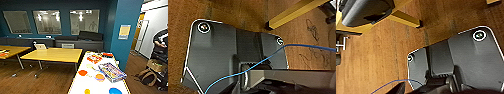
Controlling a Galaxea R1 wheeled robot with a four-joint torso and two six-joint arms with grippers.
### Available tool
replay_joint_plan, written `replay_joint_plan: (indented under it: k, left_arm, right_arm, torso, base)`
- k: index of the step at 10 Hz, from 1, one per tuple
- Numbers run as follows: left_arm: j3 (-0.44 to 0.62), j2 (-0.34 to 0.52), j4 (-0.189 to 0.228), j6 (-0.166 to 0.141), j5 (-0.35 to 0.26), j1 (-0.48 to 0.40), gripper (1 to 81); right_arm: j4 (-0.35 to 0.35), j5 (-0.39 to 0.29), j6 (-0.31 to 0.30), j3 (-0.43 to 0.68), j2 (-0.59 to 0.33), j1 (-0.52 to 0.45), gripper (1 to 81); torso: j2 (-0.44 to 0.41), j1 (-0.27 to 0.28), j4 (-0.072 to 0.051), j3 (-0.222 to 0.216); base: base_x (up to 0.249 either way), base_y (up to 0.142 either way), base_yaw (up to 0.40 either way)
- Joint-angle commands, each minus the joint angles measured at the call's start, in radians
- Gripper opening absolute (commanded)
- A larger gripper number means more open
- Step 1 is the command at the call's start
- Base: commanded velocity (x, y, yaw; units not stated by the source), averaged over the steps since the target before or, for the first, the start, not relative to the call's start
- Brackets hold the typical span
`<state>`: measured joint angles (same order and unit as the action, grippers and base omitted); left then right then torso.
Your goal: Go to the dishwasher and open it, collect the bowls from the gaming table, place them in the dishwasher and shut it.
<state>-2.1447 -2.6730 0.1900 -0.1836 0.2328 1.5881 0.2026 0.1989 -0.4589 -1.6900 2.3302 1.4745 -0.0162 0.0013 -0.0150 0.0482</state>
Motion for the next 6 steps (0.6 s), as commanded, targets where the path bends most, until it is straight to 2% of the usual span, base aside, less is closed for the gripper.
replay_joint_plan:
  k: [1,3,6]
  left_arm:
    - [0.012,0.017,0.0,0.001,-0.039,-0.038,81.1]
    - [0.014,0.013,0.002,0.001,-0.039,-0.038,81.1]
    - [0.012,0.013,0.002,0.001,-0.039,-0.039,81.1]
  right_arm:
    - [-0.245,-0.023,0.197,0.449,-0.35,-0.183,81.1]
    - [-0.247,-0.023,0.197,0.536,-0.449,-0.232,81.1]
    - [-0.253,-0.03,0.194,0.595,-0.527,-0.303,81.1]
  torso:
    - [0.0,0.0,0.0,0.0]
    - [0.0,0.0,0.0,0.0]
    - [0.0,0.0,0.0,0.084]
  base:
    - [0.0,0.0,0.0]
    - [0.0,0.0,0.0]
    - [0.0,0.0,0.0]
